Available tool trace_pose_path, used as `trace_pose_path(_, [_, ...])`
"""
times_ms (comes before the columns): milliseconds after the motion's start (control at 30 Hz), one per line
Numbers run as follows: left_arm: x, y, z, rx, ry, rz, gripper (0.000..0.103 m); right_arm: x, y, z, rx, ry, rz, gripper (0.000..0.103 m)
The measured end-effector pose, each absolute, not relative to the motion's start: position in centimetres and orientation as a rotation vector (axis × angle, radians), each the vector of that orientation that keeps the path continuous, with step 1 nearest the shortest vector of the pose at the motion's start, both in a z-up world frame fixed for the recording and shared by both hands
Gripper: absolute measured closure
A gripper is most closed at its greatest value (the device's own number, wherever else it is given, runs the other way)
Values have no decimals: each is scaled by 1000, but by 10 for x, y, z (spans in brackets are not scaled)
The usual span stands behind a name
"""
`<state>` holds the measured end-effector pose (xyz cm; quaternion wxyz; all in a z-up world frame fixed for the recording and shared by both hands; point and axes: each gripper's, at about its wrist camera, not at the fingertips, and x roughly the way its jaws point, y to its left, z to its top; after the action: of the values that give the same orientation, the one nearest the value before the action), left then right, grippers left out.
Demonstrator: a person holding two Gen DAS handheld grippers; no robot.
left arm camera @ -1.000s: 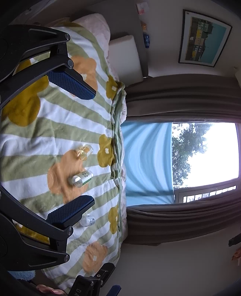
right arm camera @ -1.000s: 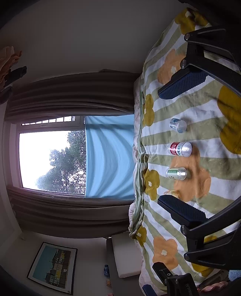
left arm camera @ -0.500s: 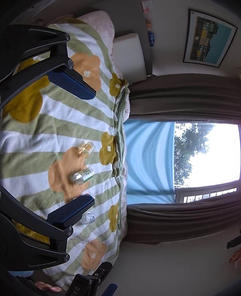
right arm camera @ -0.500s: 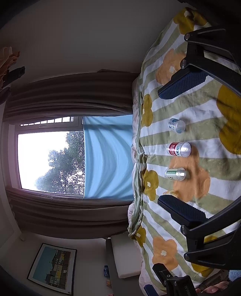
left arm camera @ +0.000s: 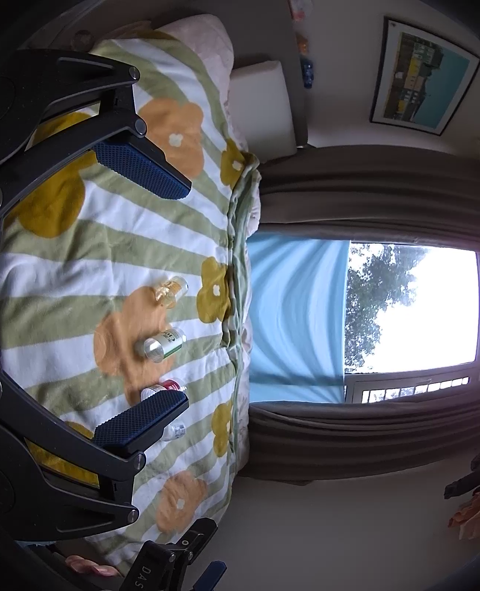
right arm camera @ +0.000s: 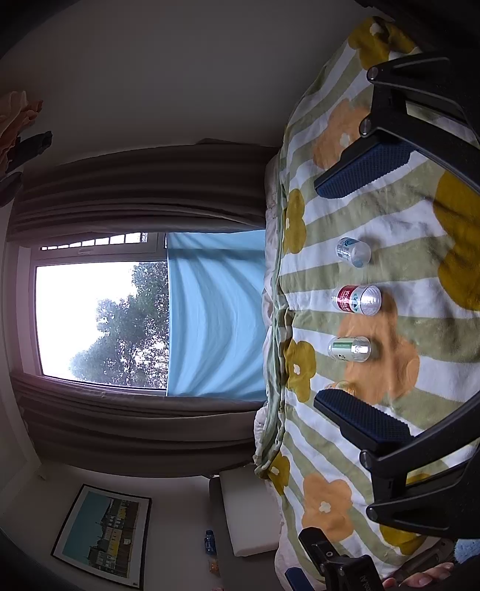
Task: Flip cup upside down
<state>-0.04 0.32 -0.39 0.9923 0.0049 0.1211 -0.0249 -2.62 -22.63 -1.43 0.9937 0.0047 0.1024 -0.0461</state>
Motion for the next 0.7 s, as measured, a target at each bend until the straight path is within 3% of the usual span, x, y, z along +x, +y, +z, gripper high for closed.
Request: trace_pose_path(700, [-3, 0, -4, 1, 225, -38, 0, -24, -225, -15, 2, 212, -87, 0])
